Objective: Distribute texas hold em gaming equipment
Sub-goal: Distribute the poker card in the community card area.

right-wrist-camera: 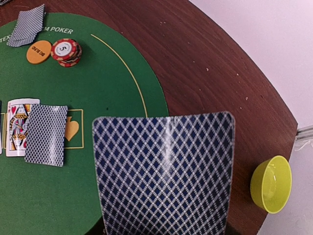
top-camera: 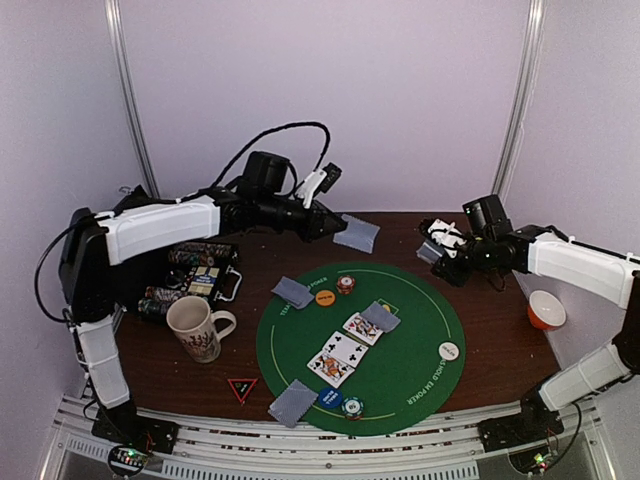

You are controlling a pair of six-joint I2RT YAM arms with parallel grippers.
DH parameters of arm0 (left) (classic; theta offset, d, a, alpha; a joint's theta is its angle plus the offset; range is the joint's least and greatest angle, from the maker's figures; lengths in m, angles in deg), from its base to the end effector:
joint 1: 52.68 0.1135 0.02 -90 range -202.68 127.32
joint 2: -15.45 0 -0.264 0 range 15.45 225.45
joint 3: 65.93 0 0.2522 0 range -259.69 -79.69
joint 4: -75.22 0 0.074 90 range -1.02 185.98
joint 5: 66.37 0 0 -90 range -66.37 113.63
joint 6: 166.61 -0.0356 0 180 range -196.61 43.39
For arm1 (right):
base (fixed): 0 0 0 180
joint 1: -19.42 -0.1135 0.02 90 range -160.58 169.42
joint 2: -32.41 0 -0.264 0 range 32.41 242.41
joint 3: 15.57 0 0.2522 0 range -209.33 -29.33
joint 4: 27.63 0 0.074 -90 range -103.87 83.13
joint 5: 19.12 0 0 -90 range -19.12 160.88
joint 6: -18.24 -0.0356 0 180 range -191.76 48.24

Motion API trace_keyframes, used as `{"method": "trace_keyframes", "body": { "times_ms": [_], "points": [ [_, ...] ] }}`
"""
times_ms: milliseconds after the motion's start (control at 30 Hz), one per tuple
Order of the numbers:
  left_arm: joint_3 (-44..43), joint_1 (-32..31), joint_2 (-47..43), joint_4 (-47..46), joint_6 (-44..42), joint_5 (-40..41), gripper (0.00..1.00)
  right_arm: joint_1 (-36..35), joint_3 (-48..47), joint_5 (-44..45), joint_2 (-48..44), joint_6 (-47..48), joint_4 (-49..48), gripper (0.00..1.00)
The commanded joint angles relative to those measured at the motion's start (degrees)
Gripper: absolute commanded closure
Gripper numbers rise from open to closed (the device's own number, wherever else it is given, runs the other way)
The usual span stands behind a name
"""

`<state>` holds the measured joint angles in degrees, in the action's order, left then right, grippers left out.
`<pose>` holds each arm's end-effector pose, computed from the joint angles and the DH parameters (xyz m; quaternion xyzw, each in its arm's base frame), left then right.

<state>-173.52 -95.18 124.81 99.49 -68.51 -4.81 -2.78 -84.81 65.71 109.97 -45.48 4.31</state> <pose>0.3234 -0.3194 0.3086 0.3674 0.7470 -0.4078 0.3751 0.2730 0.1149 0.2641 -0.3894 0.8186 0.0259 0.4213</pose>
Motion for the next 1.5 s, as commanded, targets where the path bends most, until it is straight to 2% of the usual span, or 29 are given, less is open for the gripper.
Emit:
{"method": "trace_keyframes", "body": {
  "times_ms": [0, 167, 433, 767, 1033, 1167, 1467],
  "points": [
    [-13.5, -2.4, 11.7, 7.1, -5.3, 1.1, 1.00, 3.9, 0.6, 1.7, -2.1, -1.9, 0.2, 0.54],
    [-28.6, -4.8, 24.0, 13.8, -9.9, 2.7, 1.00, 6.6, 0.6, 3.3, -2.7, -2.0, 0.4, 0.54],
    [-41.2, -7.3, 36.6, 13.3, -10.7, 7.0, 1.00, 7.2, 0.8, 2.0, -3.3, -2.5, -0.4, 0.54],
    [-44.1, -8.0, 43.9, 12.3, -11.0, 7.0, 1.00, 7.2, 1.7, 1.1, -4.6, -2.5, -1.0, 0.54],
    [-44.4, -9.3, 46.2, 13.4, -17.0, 10.0, 1.00, 7.2, 2.0, 0.5, -4.6, -2.6, -1.5, 0.54],
    [-44.1, -9.7, 46.1, 13.9, -22.7, 11.6, 1.00, 7.2, 1.8, 0.4, -4.6, -2.6, -1.4, 0.54],
    [-42.8, -10.1, 45.9, 12.7, -26.9, 14.8, 1.00, 7.2, 1.7, 0.1, -5.0, -2.5, -1.0, 0.54]
  ]
}}
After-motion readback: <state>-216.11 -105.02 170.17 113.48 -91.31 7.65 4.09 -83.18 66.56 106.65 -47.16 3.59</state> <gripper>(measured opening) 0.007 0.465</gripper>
